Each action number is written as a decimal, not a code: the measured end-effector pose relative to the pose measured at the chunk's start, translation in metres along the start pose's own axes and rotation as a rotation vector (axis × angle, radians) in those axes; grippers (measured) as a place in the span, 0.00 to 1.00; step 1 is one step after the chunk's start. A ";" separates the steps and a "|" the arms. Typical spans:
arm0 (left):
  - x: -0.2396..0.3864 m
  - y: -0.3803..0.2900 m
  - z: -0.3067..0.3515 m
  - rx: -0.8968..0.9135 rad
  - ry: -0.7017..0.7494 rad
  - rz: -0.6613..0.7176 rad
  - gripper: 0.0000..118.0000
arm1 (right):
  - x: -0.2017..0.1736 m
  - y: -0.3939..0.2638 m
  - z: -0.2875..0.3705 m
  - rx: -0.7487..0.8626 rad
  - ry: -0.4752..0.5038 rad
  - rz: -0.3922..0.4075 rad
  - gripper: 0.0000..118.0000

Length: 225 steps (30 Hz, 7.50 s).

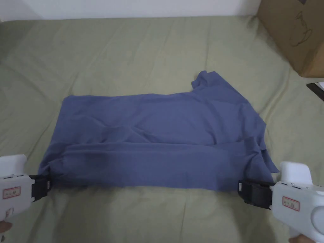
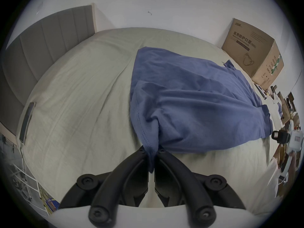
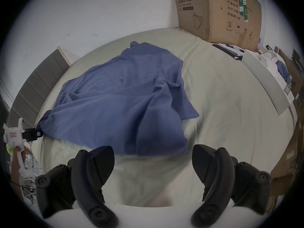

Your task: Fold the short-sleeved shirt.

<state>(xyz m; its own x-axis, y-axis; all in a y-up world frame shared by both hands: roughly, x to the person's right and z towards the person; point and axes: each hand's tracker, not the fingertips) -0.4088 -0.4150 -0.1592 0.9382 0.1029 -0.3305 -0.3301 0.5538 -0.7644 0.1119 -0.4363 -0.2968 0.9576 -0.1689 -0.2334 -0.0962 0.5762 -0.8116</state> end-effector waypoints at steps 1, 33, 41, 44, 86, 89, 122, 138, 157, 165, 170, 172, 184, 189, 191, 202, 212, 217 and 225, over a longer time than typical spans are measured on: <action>0.002 0.000 0.001 -0.004 0.002 -0.017 0.03 | 0.001 0.003 -0.006 -0.012 -0.012 -0.005 0.86; -0.007 -0.100 0.058 -0.115 -0.039 -0.034 0.03 | 0.033 -0.076 0.061 -0.104 0.090 -0.101 0.17; -0.009 -0.079 0.078 -0.032 0.040 -0.041 0.80 | 0.032 -0.042 0.087 -0.036 0.006 -0.037 0.79; -0.009 -0.055 0.098 0.052 0.022 0.006 0.80 | 0.030 -0.021 0.100 0.011 0.007 -0.009 0.78; 0.007 0.111 -0.051 0.062 0.008 0.118 0.82 | -0.003 0.221 -0.166 -0.197 -0.072 0.212 0.00; -0.002 0.137 -0.071 0.056 0.034 0.123 0.94 | -0.001 0.224 -0.165 -0.206 -0.069 0.186 0.00; 0.027 0.070 0.078 0.132 0.022 -0.095 0.00 | 0.010 0.131 0.093 0.021 0.064 0.267 0.00; -0.001 -0.074 0.057 -0.014 0.008 0.015 0.76 | 0.043 -0.043 0.062 -0.076 0.029 0.022 0.88; -0.043 -0.098 0.112 0.116 -0.230 0.310 0.00 | -0.089 -0.039 0.094 0.194 0.270 0.214 0.00; -0.103 -0.102 0.073 0.075 -0.470 0.685 0.61 | -0.127 -0.038 0.077 0.149 0.307 0.273 0.00; -0.103 -0.097 0.037 -0.022 -0.494 0.650 0.79 | -0.133 -0.035 0.069 0.113 0.352 0.226 0.00; -0.104 -0.095 0.021 -0.048 -0.535 0.655 0.79 | -0.137 -0.033 0.066 0.105 0.347 0.233 0.00; -0.104 -0.091 -0.029 -0.106 -0.704 0.844 0.06 | -0.134 -0.030 0.060 0.063 0.307 0.256 0.00; -0.083 -0.064 0.009 -0.081 -0.536 0.669 0.06 | -0.114 -0.026 0.066 0.079 0.288 0.222 0.00; -0.063 -0.044 0.035 -0.028 -0.542 0.595 0.06 | -0.104 -0.024 0.071 0.088 0.280 0.211 0.00; 0.155 0.022 0.067 -0.074 -0.652 0.031 0.06 | -0.044 -0.028 0.085 0.142 0.255 0.056 0.00; 0.259 -0.007 -0.037 -0.327 -0.588 -0.067 0.79 | -0.003 -0.037 0.092 0.147 0.216 -0.009 0.00; 0.233 0.006 -0.001 -0.207 -0.569 -0.022 0.87 | 0.004 -0.043 0.090 0.139 0.222 -0.031 0.00; 0.185 -0.001 0.010 -0.176 -0.413 0.050 0.06 | 0.003 -0.045 0.083 0.132 0.247 -0.056 0.00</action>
<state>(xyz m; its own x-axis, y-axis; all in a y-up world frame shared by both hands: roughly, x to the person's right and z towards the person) -0.2335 -0.3887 -0.2142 0.8720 0.4667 -0.1480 -0.3549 0.3943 -0.8477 0.1417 -0.3970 -0.2166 0.8637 -0.3840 -0.3266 0.0067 0.6566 -0.7542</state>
